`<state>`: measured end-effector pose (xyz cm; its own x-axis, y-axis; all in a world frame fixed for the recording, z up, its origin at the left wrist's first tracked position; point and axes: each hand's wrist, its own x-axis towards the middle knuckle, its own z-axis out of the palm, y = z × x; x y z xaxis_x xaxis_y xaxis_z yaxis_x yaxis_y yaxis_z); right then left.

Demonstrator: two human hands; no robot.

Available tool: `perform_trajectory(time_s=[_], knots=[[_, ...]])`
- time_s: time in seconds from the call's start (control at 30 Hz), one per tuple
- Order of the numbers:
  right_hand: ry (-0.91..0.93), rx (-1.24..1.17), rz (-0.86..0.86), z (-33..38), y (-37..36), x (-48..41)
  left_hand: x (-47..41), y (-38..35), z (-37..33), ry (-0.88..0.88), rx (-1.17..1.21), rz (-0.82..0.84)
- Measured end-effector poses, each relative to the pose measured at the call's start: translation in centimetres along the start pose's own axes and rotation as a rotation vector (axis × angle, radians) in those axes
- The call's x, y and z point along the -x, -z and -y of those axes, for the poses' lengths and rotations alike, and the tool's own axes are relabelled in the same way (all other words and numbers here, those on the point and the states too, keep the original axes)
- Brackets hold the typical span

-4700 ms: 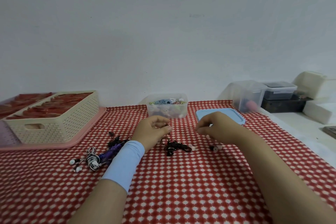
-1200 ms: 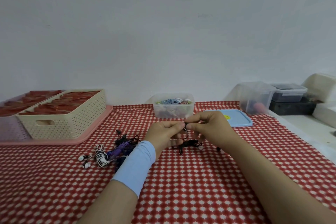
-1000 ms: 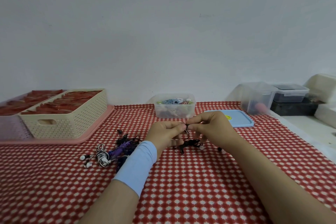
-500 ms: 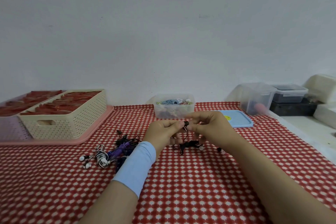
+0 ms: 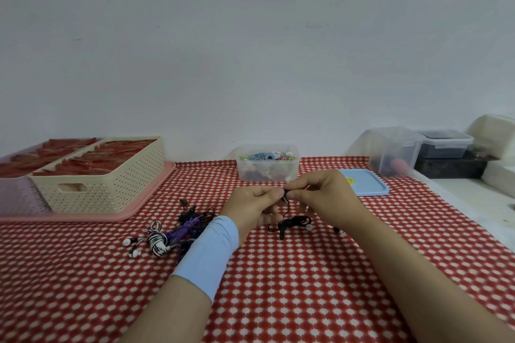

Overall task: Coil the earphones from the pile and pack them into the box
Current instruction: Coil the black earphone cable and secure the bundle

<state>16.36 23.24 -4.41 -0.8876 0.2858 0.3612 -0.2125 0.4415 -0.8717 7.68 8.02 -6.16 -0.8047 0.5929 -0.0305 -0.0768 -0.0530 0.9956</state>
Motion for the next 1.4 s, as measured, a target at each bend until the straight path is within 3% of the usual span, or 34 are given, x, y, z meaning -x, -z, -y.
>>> perform_trajectory(time_s=[0.3,0.7,0.87,1.0,1.07,1.2,1.4], knots=[[-0.232,-0.264,0.119,0.0,0.9,0.2,0.0,0.6,-0.1,-0.055,-0.032,0.062],[-0.299,-0.247,0.248,-0.4,1.2,0.2,0.1,0.5,0.0,-0.113,-0.124,0.071],[-0.251,-0.133,0.185,-0.4,0.9,0.0,0.0,0.7,-0.2,-0.152,-0.235,0.020],[-0.138,0.038,0.071,-1.0,0.0,-0.3,-0.4,1.3,-0.5,-0.239,-0.519,-0.054],[-0.119,0.198,0.097,-1.2,-0.1,-0.5,-0.4,1.8,-0.6,-0.275,-0.643,-0.084],[-0.126,0.673,0.305,-1.0,0.0,-0.6,-0.7,2.5,-0.6,-0.238,-0.799,-0.129],[-0.070,0.659,0.252,-0.5,-0.9,-1.5,-1.3,3.0,-0.5,-0.178,-0.859,-0.103]])
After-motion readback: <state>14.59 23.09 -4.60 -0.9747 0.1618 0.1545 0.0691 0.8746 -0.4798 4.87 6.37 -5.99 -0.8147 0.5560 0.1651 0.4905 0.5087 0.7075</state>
